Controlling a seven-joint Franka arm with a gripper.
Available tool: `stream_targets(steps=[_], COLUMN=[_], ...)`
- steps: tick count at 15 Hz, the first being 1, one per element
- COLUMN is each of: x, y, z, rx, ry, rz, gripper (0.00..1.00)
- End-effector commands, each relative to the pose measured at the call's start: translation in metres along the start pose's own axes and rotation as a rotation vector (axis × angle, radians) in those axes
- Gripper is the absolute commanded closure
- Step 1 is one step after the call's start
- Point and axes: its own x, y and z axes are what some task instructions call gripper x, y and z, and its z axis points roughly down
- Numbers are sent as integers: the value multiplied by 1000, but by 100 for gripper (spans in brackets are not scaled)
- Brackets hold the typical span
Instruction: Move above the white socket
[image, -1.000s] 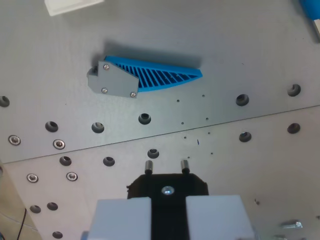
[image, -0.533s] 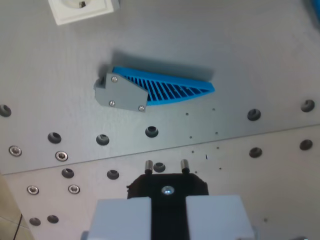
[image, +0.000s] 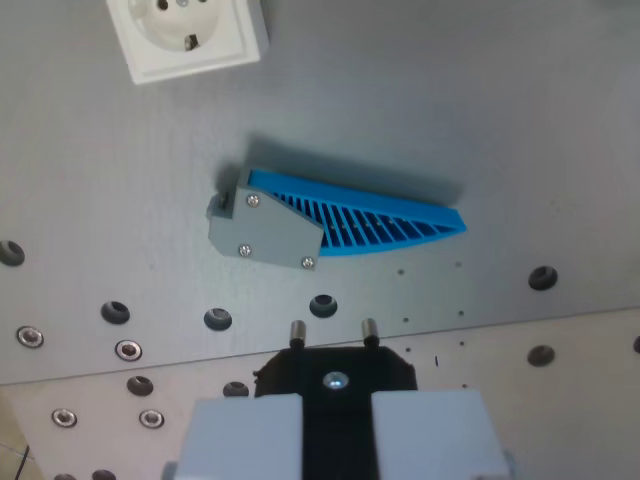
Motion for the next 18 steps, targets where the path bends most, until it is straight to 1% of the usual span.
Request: stream_targets(steps=[1, 7, 18], x=[12, 28, 50], y=[-7, -22, -45], z=[14, 45, 101], rx=[-19, -31, -35], ry=[0, -15, -1], rz=[-83, -116, -163], gripper=[100, 100, 100])
